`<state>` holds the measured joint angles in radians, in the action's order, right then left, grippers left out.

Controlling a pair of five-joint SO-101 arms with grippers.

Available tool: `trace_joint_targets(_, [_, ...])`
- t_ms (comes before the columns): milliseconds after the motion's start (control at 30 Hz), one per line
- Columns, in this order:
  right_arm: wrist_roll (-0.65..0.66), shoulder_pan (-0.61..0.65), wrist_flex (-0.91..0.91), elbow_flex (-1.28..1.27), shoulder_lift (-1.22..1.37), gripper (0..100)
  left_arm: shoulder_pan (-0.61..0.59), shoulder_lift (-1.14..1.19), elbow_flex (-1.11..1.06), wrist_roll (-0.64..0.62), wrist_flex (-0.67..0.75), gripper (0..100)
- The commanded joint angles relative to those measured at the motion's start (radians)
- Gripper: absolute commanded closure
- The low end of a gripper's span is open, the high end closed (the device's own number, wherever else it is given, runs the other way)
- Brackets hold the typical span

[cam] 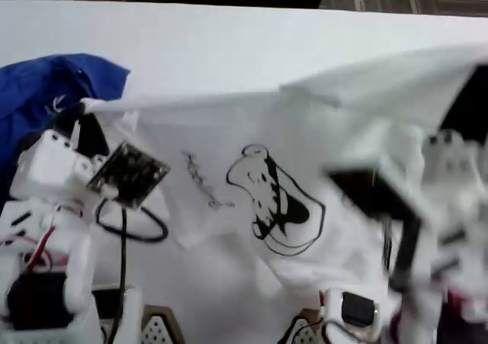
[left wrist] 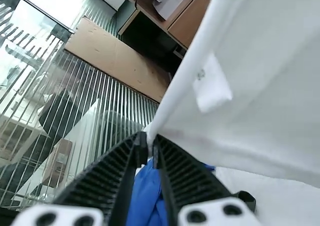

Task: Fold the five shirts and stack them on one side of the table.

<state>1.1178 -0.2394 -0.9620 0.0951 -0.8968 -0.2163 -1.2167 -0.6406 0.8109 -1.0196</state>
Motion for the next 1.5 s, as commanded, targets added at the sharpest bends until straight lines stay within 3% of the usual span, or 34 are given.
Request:
trace_joint_targets(0, [-0.006,-0.007,0.188,-0.232,0.001,97.8,-0.012,0.123,-0.007,-0.006,0.140,98])
trace_joint_targets(233, [0.000,0.013,0.414,-0.443,0.079,97.8,0.018,0.606,0.334,-0.095,0.192,98])
trace_joint_targets(500, [-0.008,0.015,0.414,-0.267,0.274,97.8,0.101,1.114,0.951,-0.095,-0.147,98])
trace_joint_targets(767, [-0.008,0.068,0.415,-0.144,0.450,97.8,0.115,1.438,1.434,-0.092,-0.364,98])
trace_joint_targets(900, [-0.011,0.068,0.414,-0.146,0.532,97.8,0.115,1.573,1.531,-0.091,-0.486,98])
trace_joint_targets(1033, [-0.103,0.059,0.381,-0.146,0.607,97.8,0.115,1.666,1.589,-0.092,-0.563,98])
trace_joint_targets(1300, [-0.167,0.065,0.134,-0.141,0.634,97.8,0.115,1.717,1.627,-0.089,-0.747,98])
trace_joint_targets(1467, [-0.170,0.059,-0.073,-0.146,0.582,97.8,0.087,1.703,1.580,-0.095,-0.766,98])
